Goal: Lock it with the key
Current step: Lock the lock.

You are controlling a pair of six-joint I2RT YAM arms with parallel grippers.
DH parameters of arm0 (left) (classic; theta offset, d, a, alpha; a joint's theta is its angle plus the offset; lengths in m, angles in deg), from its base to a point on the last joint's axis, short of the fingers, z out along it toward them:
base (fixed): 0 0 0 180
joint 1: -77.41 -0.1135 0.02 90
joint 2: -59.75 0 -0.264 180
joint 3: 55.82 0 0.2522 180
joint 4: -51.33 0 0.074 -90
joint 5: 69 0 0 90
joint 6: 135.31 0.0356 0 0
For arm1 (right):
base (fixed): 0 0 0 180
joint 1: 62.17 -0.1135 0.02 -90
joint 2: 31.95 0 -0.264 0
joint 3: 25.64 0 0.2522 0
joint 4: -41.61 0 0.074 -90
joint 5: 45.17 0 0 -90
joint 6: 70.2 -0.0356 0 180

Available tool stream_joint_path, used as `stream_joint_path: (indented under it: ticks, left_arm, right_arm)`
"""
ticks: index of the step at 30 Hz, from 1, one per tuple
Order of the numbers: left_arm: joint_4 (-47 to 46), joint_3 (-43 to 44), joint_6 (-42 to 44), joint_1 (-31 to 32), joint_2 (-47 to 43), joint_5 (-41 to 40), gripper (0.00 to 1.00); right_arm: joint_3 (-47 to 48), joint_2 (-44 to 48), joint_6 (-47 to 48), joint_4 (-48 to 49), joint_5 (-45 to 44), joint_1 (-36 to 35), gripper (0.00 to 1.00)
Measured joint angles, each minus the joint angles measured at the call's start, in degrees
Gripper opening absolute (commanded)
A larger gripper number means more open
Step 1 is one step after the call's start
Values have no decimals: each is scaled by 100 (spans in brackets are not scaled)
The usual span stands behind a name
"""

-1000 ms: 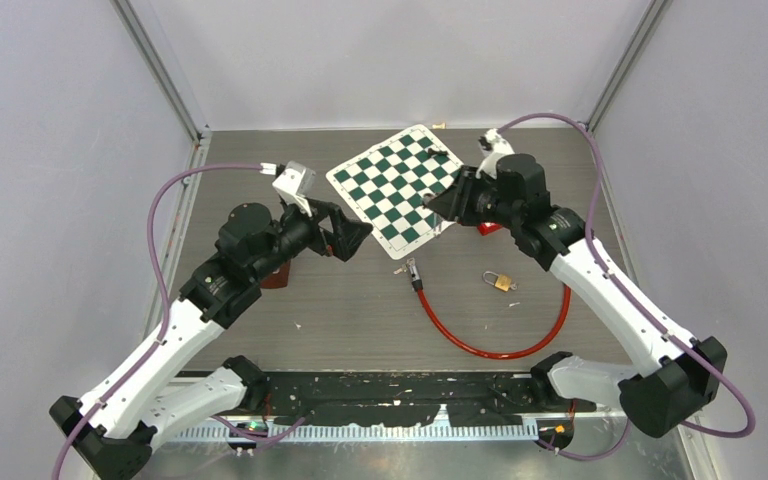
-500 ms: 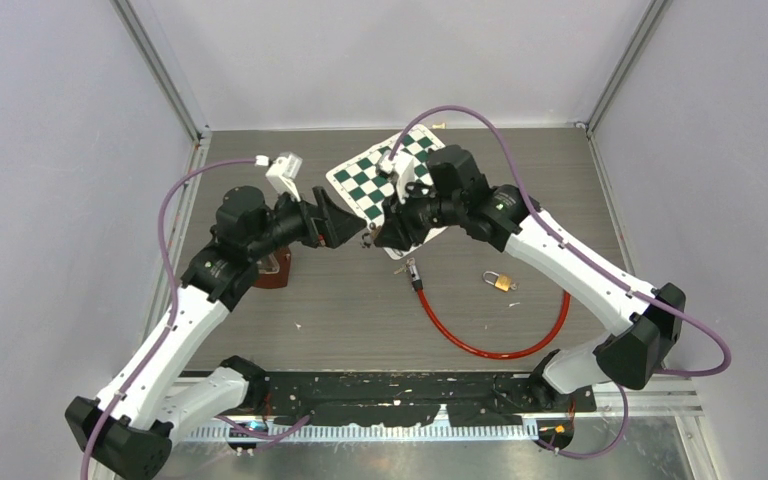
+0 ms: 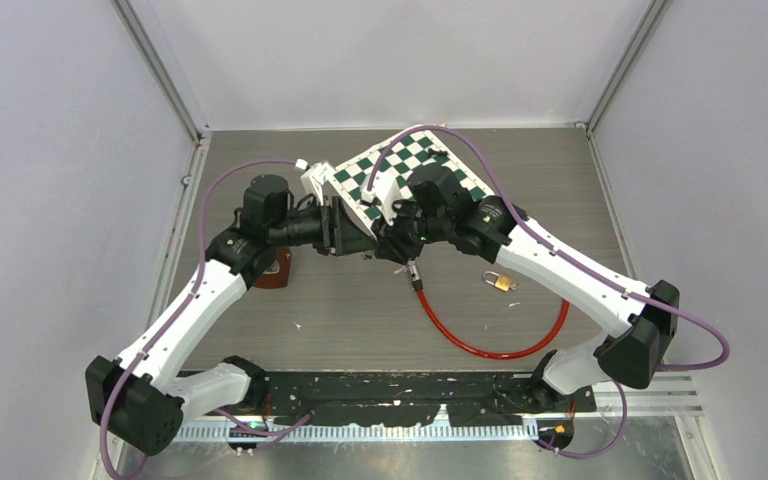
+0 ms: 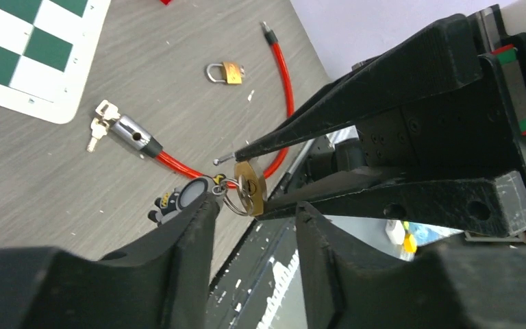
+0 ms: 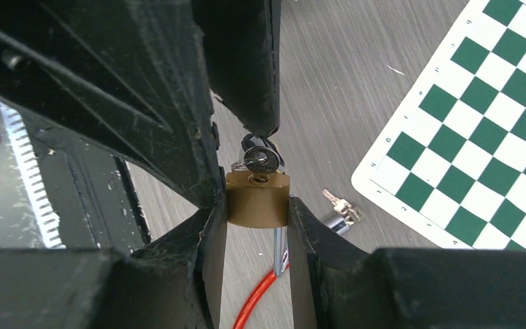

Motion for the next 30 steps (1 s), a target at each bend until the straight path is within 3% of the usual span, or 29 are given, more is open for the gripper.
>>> stream_joint_path:
  ticks: [9,16,23,30]
  left_arm:
    - [20,107,-466,-136,256,514,38]
    - [-186,17,-898,-629,160,623,39]
    - [-219,-96,-809,-739,-31,597,61]
    - [-409,-201,-527,-737,-109,555,75]
  right_arm:
    - [-138,136,201,341,-490,-142,5]
    - [-343,243,310,595,-627,-271,5]
    - [-398,289,339,638,-625,-317,5]
    - [-398,339,409,691,-457,-365,5]
